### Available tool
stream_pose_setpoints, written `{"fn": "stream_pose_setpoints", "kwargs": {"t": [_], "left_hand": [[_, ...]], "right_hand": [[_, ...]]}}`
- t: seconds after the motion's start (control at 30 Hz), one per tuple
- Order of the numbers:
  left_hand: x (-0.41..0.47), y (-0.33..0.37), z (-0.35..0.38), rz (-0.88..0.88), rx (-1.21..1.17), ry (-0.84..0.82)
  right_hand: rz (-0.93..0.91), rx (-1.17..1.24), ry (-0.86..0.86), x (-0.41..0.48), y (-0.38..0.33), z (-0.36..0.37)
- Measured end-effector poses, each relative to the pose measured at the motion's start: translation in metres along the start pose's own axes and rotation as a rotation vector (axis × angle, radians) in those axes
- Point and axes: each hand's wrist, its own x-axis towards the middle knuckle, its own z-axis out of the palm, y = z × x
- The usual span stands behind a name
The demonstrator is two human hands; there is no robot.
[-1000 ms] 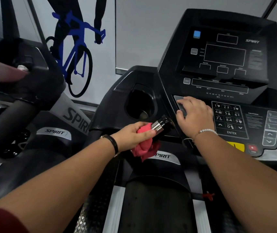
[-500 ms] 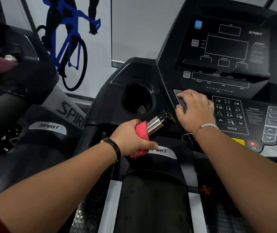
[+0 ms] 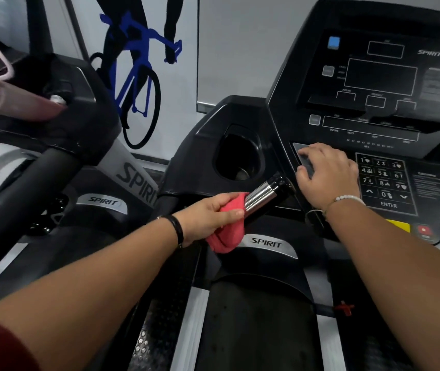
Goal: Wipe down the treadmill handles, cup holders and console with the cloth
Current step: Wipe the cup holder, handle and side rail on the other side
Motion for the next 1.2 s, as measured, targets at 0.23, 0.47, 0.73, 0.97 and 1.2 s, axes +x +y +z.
{"fn": "stream_pose_setpoints", "kwargs": {"t": [0.23, 0.47, 0.73, 0.97, 1.2], "left_hand": [[0.013, 0.025, -0.007, -0.172, 0.468, -0.016], [0.001, 0.008, 0.031, 0.133, 1.185, 0.506], [-0.01, -0.026, 0.02, 0.229, 0.657, 0.495], [-0.003, -0.017, -0.003, 0.111, 0.764, 0.269], [-0.003, -0.019, -0.005, 0.075, 0.74, 0.235]], "right_hand": [[-0.001, -0.005, -0.001, -0.001, 0.0, 0.0], [0.0, 0.0, 0.007, 0.0, 0.001, 0.003], [-0.001, 0.009, 0.026, 0.0, 0.002, 0.004], [0.012, 0.009, 0.032, -0.002, 0.001, 0.005], [0.01, 0.012, 0.033, -0.005, 0.002, 0.004]]}}
